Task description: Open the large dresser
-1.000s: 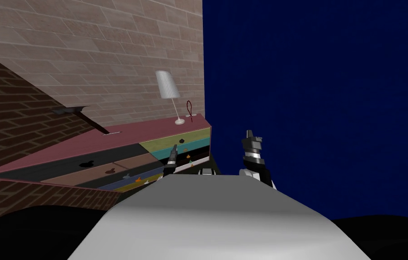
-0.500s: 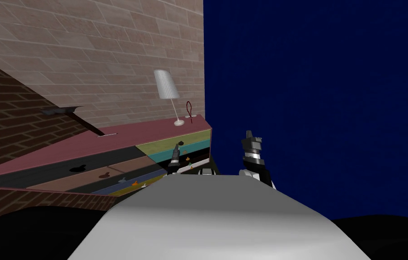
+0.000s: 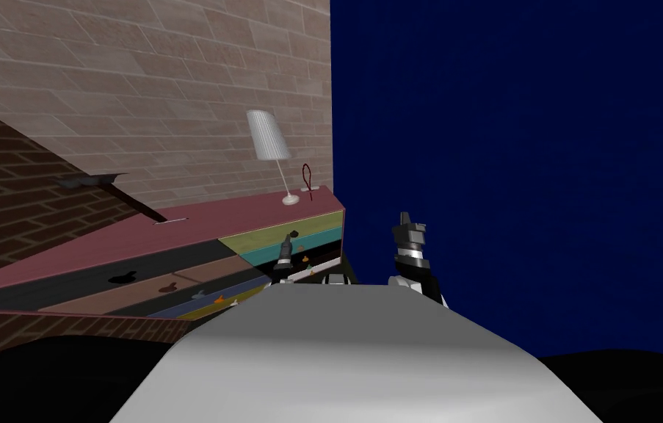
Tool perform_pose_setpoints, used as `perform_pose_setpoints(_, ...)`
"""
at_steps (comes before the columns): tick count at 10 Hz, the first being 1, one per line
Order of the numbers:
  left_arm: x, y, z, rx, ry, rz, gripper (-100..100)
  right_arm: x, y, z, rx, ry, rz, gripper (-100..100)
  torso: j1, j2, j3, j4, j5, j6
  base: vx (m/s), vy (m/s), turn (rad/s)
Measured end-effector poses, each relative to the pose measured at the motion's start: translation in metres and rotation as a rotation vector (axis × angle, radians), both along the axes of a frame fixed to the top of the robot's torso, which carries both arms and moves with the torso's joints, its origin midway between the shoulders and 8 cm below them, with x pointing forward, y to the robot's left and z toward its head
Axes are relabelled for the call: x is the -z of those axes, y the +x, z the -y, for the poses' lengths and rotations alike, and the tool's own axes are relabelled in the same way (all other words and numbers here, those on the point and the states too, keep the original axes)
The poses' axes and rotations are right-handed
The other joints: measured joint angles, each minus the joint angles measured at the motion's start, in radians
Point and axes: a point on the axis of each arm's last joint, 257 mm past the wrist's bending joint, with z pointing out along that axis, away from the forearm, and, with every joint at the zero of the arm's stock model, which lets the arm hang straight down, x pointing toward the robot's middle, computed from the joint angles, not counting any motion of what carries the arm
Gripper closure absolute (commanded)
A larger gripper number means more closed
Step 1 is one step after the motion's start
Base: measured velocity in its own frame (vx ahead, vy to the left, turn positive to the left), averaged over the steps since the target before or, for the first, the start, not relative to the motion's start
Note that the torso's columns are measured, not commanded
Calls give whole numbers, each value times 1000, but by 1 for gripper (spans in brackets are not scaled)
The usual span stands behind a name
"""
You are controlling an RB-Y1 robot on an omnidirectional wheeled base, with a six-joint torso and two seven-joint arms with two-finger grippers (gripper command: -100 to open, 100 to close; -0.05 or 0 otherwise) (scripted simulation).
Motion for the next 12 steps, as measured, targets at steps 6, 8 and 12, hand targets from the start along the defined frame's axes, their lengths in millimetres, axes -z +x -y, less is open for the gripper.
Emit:
perform_pose_setpoints(6, -9, -3, 4, 7, -6, 12, -100, -2, 0, -2, -6, 0, 5, 0, 6, 1, 2, 1, 1, 3, -122, -39, 9)
perform_pose_setpoints(8, -11, -4, -5, 18, 33, 8, -100, -2, 0, -3, -6, 0, 5, 0, 7, -1, 0, 0, 2, 2, 22, 13, -6)
perform_pose_setpoints(12, -10, -3, -16, 30, 76, 3, -100, -1, 0, -3, -7, 0, 3, 0, 5, -2, -1, 1, 2, 1, 111, 28, -11)
